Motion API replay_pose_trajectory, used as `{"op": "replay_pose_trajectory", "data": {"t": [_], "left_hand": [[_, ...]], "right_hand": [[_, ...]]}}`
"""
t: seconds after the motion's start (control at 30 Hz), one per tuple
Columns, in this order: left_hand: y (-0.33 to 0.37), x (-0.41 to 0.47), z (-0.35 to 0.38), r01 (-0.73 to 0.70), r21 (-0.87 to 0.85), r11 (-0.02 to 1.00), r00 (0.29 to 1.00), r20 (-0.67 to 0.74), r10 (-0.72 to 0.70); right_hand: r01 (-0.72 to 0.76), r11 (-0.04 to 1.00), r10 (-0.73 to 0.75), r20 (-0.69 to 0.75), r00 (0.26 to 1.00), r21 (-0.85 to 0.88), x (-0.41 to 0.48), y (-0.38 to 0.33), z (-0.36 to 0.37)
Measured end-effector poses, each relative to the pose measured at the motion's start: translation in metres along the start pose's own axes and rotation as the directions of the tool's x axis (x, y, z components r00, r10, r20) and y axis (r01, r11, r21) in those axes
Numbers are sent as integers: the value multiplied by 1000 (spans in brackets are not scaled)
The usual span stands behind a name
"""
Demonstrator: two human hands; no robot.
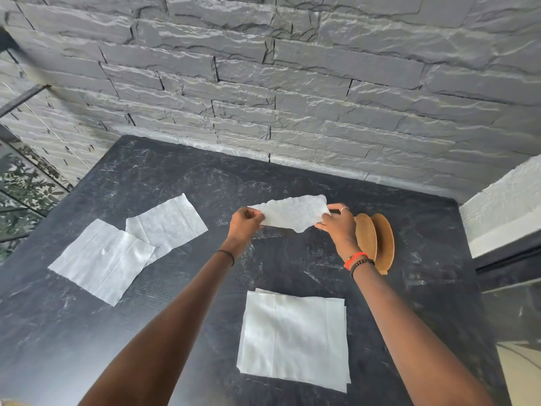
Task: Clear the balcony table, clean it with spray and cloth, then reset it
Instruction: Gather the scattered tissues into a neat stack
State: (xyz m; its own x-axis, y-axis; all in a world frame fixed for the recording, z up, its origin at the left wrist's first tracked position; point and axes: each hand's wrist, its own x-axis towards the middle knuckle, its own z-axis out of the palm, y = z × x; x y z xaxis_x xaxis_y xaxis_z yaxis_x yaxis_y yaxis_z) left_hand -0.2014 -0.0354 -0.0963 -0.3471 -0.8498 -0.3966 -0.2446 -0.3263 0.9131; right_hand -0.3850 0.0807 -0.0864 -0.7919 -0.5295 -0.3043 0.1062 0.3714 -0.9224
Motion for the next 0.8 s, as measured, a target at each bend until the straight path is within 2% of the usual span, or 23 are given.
{"op": "replay_pose_trajectory", "data": {"t": [0.13,0.23,0.37,0.53,0.7,0.8], "left_hand": [[8,-22,-13,-21,-160,987,996,80,34],[9,-46,-23,-32,-99,995,974,221,53],[3,-87,-38,4,-22,1000,932,363,4],[-14,-138,-50,-24,23,999,939,343,15],[-26,-175,-61,-111,6,994,939,327,103],[-43,-192,-65,-149,77,986,931,346,114]], "right_hand": [[33,984,-45,64,997,173,-30,-1,-20],[-2,982,-22,125,992,190,-53,3,-36],[-36,986,-8,265,964,163,-98,17,-57],[-42,992,9,262,965,120,-152,37,-76],[15,981,-53,196,979,192,-202,66,-90],[16,989,-42,180,983,145,-222,92,-93]]}}
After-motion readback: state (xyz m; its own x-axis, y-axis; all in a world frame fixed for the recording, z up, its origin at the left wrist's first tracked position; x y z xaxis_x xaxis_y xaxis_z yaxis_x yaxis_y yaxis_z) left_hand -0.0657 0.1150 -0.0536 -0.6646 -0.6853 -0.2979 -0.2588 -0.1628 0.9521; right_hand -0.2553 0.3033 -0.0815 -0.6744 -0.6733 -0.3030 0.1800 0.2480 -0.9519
